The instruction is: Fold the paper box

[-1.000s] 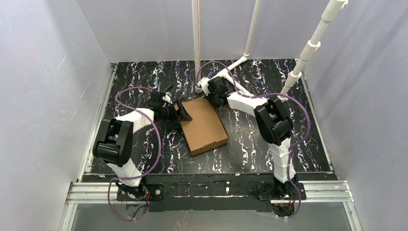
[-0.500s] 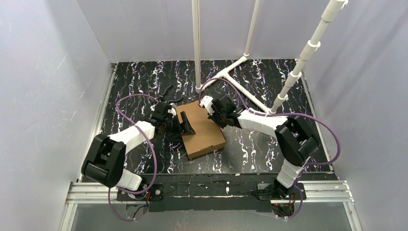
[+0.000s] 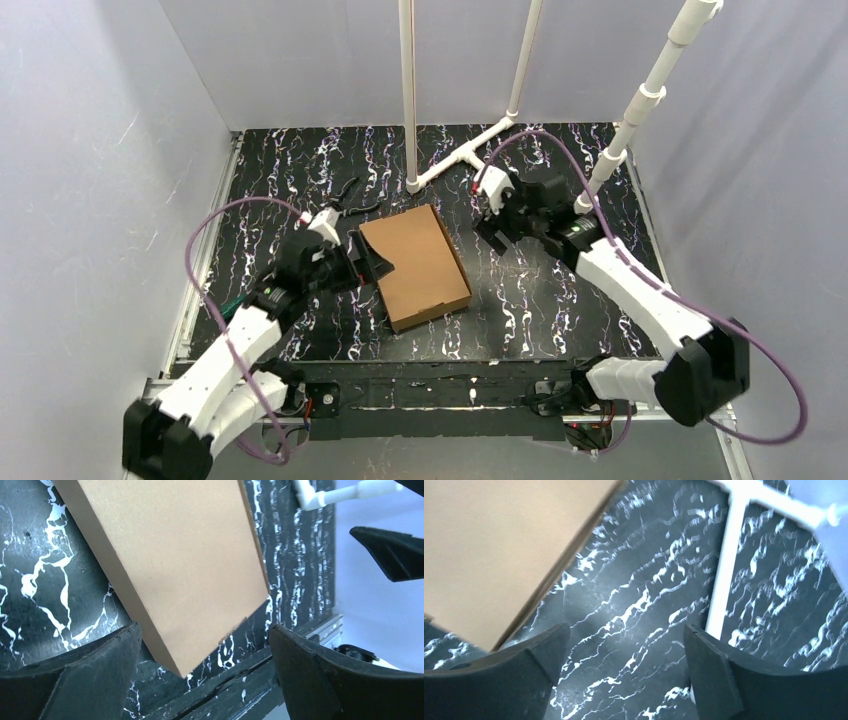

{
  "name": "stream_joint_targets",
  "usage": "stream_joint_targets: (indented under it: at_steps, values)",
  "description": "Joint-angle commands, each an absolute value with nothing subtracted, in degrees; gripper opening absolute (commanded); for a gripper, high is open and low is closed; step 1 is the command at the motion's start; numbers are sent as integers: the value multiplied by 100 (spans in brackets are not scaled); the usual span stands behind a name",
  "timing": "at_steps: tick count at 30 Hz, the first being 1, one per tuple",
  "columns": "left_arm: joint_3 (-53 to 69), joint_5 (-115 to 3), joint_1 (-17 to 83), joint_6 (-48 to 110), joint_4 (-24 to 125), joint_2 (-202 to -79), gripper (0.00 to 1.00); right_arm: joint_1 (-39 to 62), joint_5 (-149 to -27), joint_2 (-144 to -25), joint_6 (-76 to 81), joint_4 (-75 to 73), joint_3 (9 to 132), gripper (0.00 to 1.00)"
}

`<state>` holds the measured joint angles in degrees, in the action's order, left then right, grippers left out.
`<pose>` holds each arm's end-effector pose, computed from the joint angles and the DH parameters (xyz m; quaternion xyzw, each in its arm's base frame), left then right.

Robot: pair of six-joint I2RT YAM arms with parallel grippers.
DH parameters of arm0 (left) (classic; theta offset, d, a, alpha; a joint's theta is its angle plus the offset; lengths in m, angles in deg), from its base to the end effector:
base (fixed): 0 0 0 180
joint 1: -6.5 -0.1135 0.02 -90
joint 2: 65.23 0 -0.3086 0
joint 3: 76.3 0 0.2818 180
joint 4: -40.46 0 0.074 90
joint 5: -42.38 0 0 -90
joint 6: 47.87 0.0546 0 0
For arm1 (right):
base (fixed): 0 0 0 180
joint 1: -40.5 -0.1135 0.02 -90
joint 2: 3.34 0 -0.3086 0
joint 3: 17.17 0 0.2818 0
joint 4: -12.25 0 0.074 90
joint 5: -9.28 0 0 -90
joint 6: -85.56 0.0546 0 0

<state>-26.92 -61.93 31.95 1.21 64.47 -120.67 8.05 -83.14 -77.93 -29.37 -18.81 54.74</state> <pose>0.2064 -0.1132 0.2743 -0.0540 0.8601 -0.3616 0.3557 0.2742 0.1771 0.3264 -0.4320 0.7687 0.0495 0.4691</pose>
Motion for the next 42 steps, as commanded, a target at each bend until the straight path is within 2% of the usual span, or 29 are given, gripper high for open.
stream_joint_targets:
  at_steps: [1,5,11,15,20,23,28,33,37,42]
  values:
    - [-3531,-6238,3056,-286,6188,-10957,98,994,-10394,-7369,-3382,-2591,5234,98]
    - [-3926,-6479,3027,-642,6021,-10708,98,1061,-11451,-7752,-2253,-1968,4851,98]
    - [-4182,-6698,3032,-953,5048,-11430,98,1061,-11056,-8865,-981,-1184,5130,98]
    - [-3957,-6716,3049,-895,4938,-12151,92,1068,-10919,-9446,-759,-1064,5365,98]
    - [-3627,-6678,3068,-791,4871,-12691,87,1070,-11344,-9842,-225,-673,5406,98]
    - [-3382,-6780,3067,-761,4806,-13078,80,1053,-11513,-10224,-121,-678,5689,98]
    - [-3169,-7033,3116,-824,4510,-13659,62,931,-11590,-10591,-242,-742,6049,80]
    - [-2970,-7190,3247,-890,4234,-14150,46,693,-11183,-10378,-747,-1047,6172,61]
    - [-2623,-7232,3406,-924,4089,-14606,44,486,-10523,-9911,-1186,-1315,6227,52]
    - [-1940,-7245,3659,-979,3981,-15227,44,333,-10150,-9584,-1585,-1777,6345,47]
